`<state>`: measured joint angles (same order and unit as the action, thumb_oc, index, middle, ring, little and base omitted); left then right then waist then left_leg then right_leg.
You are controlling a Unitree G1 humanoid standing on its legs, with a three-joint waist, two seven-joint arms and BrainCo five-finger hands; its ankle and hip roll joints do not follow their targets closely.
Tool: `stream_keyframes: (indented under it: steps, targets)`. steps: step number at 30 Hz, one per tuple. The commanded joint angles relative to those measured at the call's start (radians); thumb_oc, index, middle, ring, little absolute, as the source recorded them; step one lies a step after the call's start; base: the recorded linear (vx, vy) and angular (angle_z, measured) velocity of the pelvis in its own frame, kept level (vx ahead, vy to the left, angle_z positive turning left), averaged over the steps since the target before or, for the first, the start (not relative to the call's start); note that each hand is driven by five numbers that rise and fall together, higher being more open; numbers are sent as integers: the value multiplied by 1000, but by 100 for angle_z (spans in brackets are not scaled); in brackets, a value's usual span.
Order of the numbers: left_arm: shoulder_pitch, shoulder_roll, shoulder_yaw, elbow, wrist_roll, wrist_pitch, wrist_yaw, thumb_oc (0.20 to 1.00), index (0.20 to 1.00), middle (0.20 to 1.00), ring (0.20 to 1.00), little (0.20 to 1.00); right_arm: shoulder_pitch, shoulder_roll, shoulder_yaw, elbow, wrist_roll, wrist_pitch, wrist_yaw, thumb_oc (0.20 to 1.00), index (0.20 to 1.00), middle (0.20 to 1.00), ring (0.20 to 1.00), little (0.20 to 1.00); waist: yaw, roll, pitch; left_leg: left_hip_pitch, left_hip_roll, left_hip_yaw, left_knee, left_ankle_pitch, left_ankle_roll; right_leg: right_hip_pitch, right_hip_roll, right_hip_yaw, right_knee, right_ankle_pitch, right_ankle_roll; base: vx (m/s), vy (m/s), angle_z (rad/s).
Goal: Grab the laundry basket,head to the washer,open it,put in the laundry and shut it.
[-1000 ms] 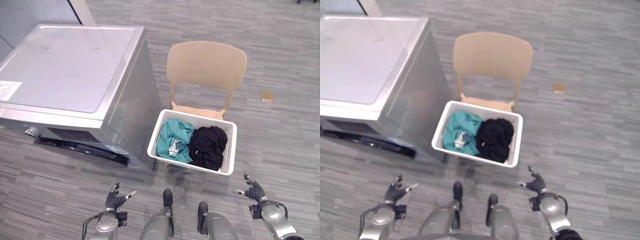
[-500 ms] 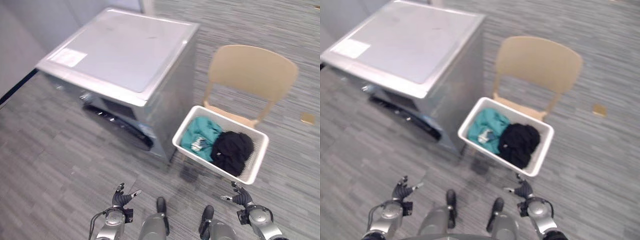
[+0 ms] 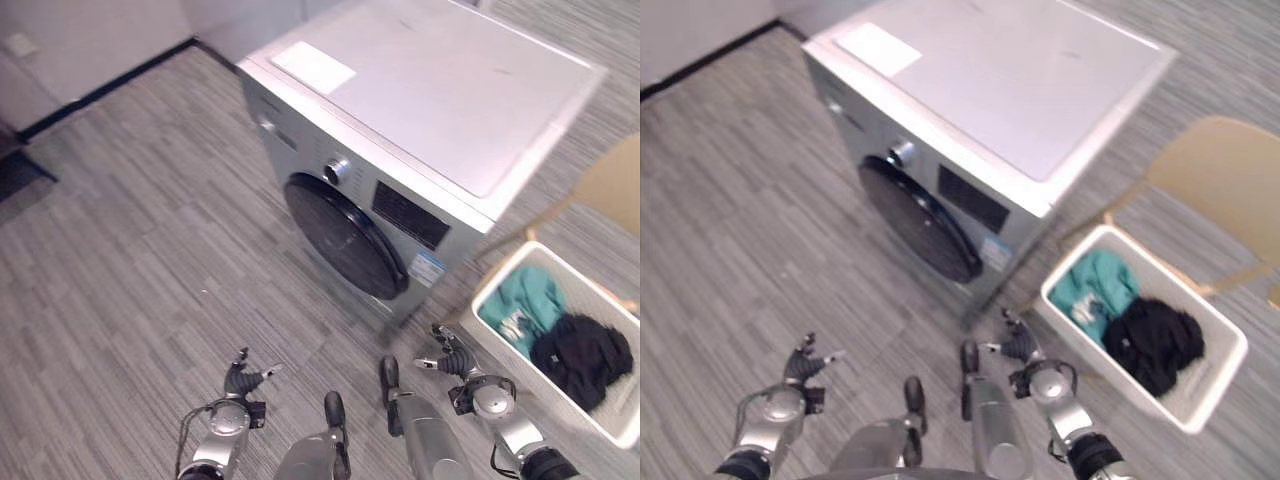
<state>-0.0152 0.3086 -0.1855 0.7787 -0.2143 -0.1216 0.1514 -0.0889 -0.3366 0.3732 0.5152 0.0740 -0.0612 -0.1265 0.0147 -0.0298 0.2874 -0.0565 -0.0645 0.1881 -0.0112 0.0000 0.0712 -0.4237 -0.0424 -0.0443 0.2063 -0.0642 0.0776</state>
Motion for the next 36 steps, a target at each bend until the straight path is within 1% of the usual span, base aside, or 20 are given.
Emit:
stream_keyframes:
  steps: [1, 2, 3, 7, 10, 13, 14, 15, 17, 22, 23, 24, 26, 27, 29, 30, 31, 32, 35, 36]
  targets:
    - [42, 49, 6, -64, 31, -26, -1, 1000, 1000, 1000, 1000, 1000, -46, -25, -10, -30, -51, -47, 3, 1000, 1000, 1000, 1000, 1000, 31, 12, -33, -91, 33, -74, 98, -54, -67, 204, -70, -32, -73, 59, 41, 176, -118, 108]
    - [51, 47, 4, -56, 32, -23, -8, 1000, 1000, 1000, 1000, 1000, -88, -27, 9, -40, -56, -49, 0, 1000, 1000, 1000, 1000, 1000, 48, 16, -42, -95, 35, -80, 96, -51, -70, 213, -72, -46, -91, 63, 39, 135, -96, 82]
    - [51, 47, 5, -55, 32, -23, -8, 1000, 1000, 1000, 1000, 1000, -88, -27, 9, -40, -56, -49, 0, 1000, 1000, 1000, 1000, 1000, 47, 15, -44, -98, 35, -81, 95, -49, -70, 210, -72, -46, -93, 65, 39, 78, -79, 66]
    - [36, 47, -10, -41, 25, -26, -5, 1000, 1000, 1000, 1000, 1000, -182, -27, 34, -48, -61, -53, -24, 1000, 1000, 1000, 1000, 1000, 75, 21, -42, -124, 39, -92, 88, -35, -76, 208, -79, -69, -117, 75, 36, 8, -47, 19]
    - [23, 44, -25, -48, 10, -37, 13, 1000, 1000, 1000, 1000, 1000, -241, -39, 21, -64, -100, -56, -88, 1000, 1000, 1000, 1000, 1000, 89, 27, -34, -152, 42, -105, 79, -19, -78, 192, -83, -82, -125, 79, 34, -11, -6, -1]
    - [11, 42, -37, -83, 1, -50, 35, 1000, 1000, 1000, 1000, 1000, -297, -61, -16, -80, -174, -53, -183, 1000, 1000, 1000, 1000, 1000, 100, 39, -15, -186, 40, -120, 69, 0, -80, 166, -88, -93, -125, 83, 33, -63, -3, -11]
    - [6, 45, -37, -100, 1, -53, 49, 1000, 1000, 1000, 1000, 1000, -304, -67, -46, -89, -172, -52, -215, 1000, 1000, 1000, 1000, 1000, 104, 43, -5, -201, 41, -125, 65, 10, -83, 155, -91, -99, -125, 83, 32, -58, -3, -5]
    - [5, 46, -37, -100, 1, -51, 50, 1000, 1000, 1000, 1000, 1000, -295, -67, -60, -93, -157, -52, -222, 1000, 1000, 1000, 1000, 1000, 105, 42, -3, -207, 40, -130, 62, 15, -84, 151, -92, -104, -126, 83, 31, -39, -12, 31]
    - [7, 44, -36, -92, 4, -45, 49, 1000, 1000, 1000, 1000, 1000, -266, -58, -68, -106, -126, -56, -210, 1000, 1000, 1000, 1000, 1000, 105, 40, -2, -206, 41, -134, 50, 18, -84, 152, -94, -106, -126, 81, 31, 12, -11, 28]
    - [7, 42, -43, -97, 1, -38, 31, 1000, 1000, 1000, 1000, 1000, -229, 0, -25, -83, -24, -66, -139, 1000, 1000, 1000, 1000, 1000, 103, 35, -2, -192, 40, -130, 51, 7, -81, 162, -98, -100, -125, 82, 33, 1, 24, -6]
    - [-9, 43, -56, -113, -9, -40, 34, 1000, 1000, 1000, 1000, 1000, -242, 38, 6, -53, 33, -68, -112, 1000, 1000, 1000, 1000, 1000, 110, 35, 16, -200, 38, -129, 60, 5, -80, 154, -101, -98, -120, 86, 35, -57, 37, -5]
    - [-15, 44, -59, -116, -12, -40, 34, 1000, 1000, 1000, 1000, 1000, -252, 46, 16, -49, 50, -70, -103, 1000, 1000, 1000, 1000, 1000, 113, 36, 21, -206, 38, -130, 63, 6, -80, 149, -102, -97, -119, 88, 35, -107, 49, -16]
    - [-54, 44, -84, -112, -29, -45, 41, 1000, 1000, 1000, 1000, 1000, -334, 105, 120, -34, 102, -79, -51, 1000, 1000, 1000, 1000, 1000, 142, 37, 52, -240, 37, -138, 81, 14, -82, 125, -107, -103, -111, 95, 34, -96, 39, -11]
    - [-54, 44, -84, -112, -29, -45, 41, 1000, 1000, 1000, 1000, 1000, -334, 105, 120, -33, 102, -79, -51, 1000, 1000, 1000, 1000, 1000, 142, 36, 52, -240, 37, -138, 82, 13, -82, 125, -107, -103, -111, 95, 34, -53, 26, 4]
    - [-72, 46, -100, -99, -35, -46, 48, 1000, 1000, 1000, 1000, 1000, -400, 146, 191, -30, 110, -77, -30, 1000, 1000, 1000, 1000, 1000, 164, 37, 65, -252, 35, -149, 89, 16, -82, 121, -109, -110, -106, 93, 32, -38, 16, 7]
    - [-81, 50, -115, -97, -42, -50, 53, 1000, 1000, 1000, 1000, 1000, -445, 179, 237, -32, 128, -82, -14, 1000, 1000, 1000, 1000, 1000, 183, 36, 74, -262, 35, -158, 92, 21, -84, 119, -112, -121, -105, 92, 32, -55, -5, 5]
    - [-94, 57, -137, -91, -50, -55, 56, 1000, 1000, 1000, 1000, 1000, -517, 220, 276, -13, 184, -85, 1, 1000, 1000, 1000, 1000, 1000, 213, 38, 83, -276, 31, -178, 95, 27, -87, 114, -117, -139, -99, 91, 30, -48, -29, 30]
    - [-107, 62, -152, -85, -63, -62, 59, 1000, 1000, 1000, 1000, 1000, -565, 247, 291, 3, 231, -95, 7, 1000, 1000, 1000, 1000, 1000, 233, 37, 88, -286, 28, -193, 95, 31, -90, 113, -120, -153, -99, 90, 31, -49, -48, 39]
    - [-145, 85, -189, -82, -83, -77, 63, 1000, 1000, 1000, 1000, 1000, -710, 285, 310, 28, 303, -116, -5, 1000, 1000, 1000, 1000, 1000, 292, 45, 104, -319, 13, -240, 102, 44, -103, 110, -130, -201, -91, 82, 27, -34, -77, 44]
    - [-151, 90, -196, -83, -87, -80, 64, 1000, 1000, 1000, 1000, 1000, -750, 281, 307, 28, 318, -118, -16, 1000, 1000, 1000, 1000, 1000, 304, 48, 104, -326, 8, -251, 103, 46, -105, 108, -132, -208, -89, 80, 26, -8, -85, 51]
